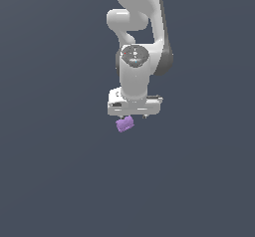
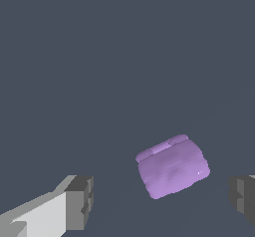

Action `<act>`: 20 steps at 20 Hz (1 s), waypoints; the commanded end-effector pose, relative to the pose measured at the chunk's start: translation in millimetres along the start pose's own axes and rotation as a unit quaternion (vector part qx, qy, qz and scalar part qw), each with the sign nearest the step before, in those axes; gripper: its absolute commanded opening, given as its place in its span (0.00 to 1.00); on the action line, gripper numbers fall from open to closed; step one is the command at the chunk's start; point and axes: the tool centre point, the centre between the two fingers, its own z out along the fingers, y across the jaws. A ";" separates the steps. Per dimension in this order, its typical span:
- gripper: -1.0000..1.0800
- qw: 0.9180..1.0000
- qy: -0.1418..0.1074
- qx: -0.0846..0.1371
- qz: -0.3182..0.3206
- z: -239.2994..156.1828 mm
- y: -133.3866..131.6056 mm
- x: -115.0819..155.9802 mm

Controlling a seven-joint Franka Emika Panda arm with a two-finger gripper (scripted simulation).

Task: Pick up the object and move it to a goal position.

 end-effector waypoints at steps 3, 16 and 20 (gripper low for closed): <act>0.96 1.000 0.000 0.000 0.002 -0.3 2.2 0.0; 0.96 0.999 0.002 0.005 0.035 -4.0 29.1 -0.7; 0.96 0.999 0.002 0.005 0.051 -2.0 29.6 -1.7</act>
